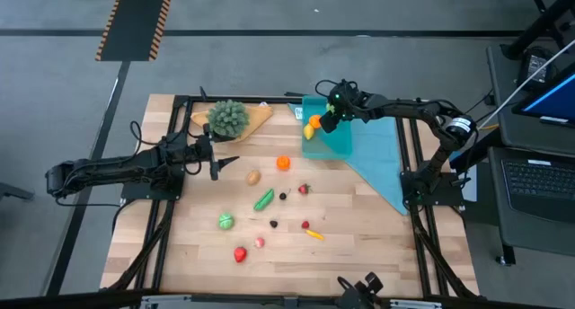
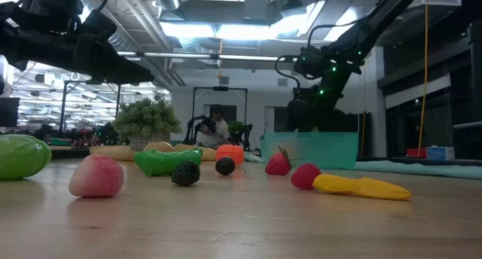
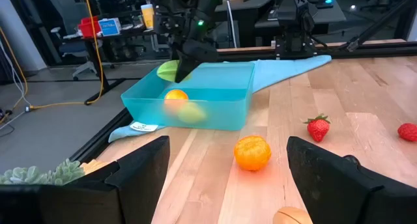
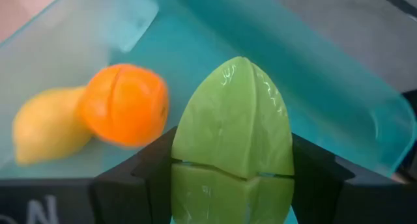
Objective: Pick and placing Produce into tupperware
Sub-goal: Put the green starfruit into the blue bin, then put the brown potato into the blue bin
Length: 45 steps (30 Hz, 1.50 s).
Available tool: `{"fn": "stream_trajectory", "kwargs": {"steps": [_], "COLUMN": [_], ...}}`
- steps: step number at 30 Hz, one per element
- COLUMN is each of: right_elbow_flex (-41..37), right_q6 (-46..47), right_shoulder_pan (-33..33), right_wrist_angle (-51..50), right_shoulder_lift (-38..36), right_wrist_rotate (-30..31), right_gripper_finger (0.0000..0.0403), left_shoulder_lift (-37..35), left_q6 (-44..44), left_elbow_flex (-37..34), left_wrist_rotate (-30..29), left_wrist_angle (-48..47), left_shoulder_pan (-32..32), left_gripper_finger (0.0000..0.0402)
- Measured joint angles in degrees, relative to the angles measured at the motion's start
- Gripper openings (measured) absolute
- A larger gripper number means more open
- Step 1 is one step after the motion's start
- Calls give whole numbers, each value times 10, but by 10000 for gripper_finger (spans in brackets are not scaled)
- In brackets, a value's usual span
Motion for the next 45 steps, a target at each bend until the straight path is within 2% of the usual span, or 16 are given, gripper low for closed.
{"fn": "stream_trajectory", "kwargs": {"steps": [4,16,21,24,30,35,40,45], "right_elbow_flex": [0,0,0,0,0,13,25,23], "right_q6": [0,-18,-18,-19,-36,-6,-62,-118], "right_shoulder_pan": [-12,-16,-17,-17,-17,-17,-2,51], "right_wrist_angle": [7,8,8,14,54,49,18,25], "right_shoulder_lift": [8,9,9,9,9,9,2,-26], "right_wrist_rotate": [-31,-33,-33,-31,-31,-33,-32,-34], "right_gripper_finger": [223,225,297,318,317,316,315,316], "left_shoulder_lift": [0,0,0,0,0,0,0,0], "left_q6": [0,0,0,0,0,0,-1,-15], "left_elbow_flex": [0,0,0,0,0,0,0,0], "left_wrist_rotate": [0,0,0,0,0,0,0,0], "left_wrist_angle": [-1,-1,-1,-1,-1,-1,0,0], "left_shoulder_pan": [0,0,0,0,0,0,0,0], "left_gripper_finger": [302,302,302,302,302,302,302,302]}}
